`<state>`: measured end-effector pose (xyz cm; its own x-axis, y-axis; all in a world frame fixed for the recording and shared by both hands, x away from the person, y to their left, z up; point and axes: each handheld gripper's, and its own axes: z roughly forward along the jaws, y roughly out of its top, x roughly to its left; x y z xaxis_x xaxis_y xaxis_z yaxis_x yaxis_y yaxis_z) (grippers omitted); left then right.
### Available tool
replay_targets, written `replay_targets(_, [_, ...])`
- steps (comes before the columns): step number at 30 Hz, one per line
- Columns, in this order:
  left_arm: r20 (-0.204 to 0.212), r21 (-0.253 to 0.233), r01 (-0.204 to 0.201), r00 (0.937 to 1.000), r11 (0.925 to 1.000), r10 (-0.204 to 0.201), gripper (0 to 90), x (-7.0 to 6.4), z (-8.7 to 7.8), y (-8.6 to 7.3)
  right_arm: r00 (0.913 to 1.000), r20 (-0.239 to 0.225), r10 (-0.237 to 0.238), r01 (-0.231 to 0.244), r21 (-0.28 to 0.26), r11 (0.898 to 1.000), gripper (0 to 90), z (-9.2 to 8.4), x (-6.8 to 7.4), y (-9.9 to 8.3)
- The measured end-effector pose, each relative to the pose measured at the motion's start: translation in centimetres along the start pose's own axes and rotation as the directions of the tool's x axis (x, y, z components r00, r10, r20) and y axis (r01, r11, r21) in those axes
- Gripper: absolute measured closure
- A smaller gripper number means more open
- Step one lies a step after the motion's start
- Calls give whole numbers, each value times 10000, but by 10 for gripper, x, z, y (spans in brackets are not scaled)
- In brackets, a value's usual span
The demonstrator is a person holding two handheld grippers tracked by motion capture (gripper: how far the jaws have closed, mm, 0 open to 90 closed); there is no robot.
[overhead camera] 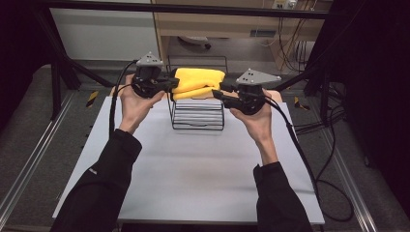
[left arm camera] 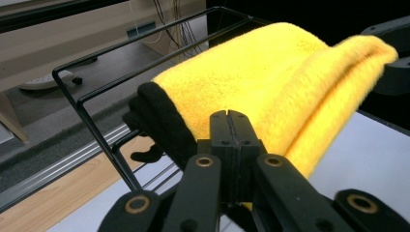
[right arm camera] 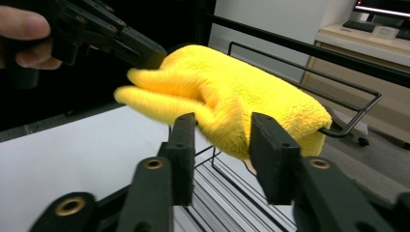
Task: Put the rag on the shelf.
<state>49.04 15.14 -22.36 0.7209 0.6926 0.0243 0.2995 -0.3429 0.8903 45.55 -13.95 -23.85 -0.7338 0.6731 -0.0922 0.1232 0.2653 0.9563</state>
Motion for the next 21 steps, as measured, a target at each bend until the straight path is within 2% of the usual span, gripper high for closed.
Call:
replay_targets(3, [-55,114,-120,9999,9999,120,900,-1,3,-2,9999,-92,90,-93,-315,9995,556,-6,2,3])
replay_targets(5, [-73,154,-125,9999,9998,127,900,-1,5,-3,9998,-65,167,-170,-397,9991,571,-6,1,6])
replay_targets(10, [-126,222,-277,9995,9994,279,900,-3,9,-9,9976,-92,683,-679,327,9972,808,7,-2,2])
replay_targets(13, [-126,233,-341,9993,9991,344,900,-2,10,-15,9957,-130,920,-908,771,9929,884,15,-2,-6])
replay_targets(16, [-163,207,-306,9994,9993,310,900,-1,13,-20,9932,157,1149,-1160,1067,9875,900,22,-4,-14])
replay_targets(21, [-204,246,-294,9993,9993,299,899,0,20,-25,9886,558,1398,-1450,1052,9838,900,30,-10,-26])
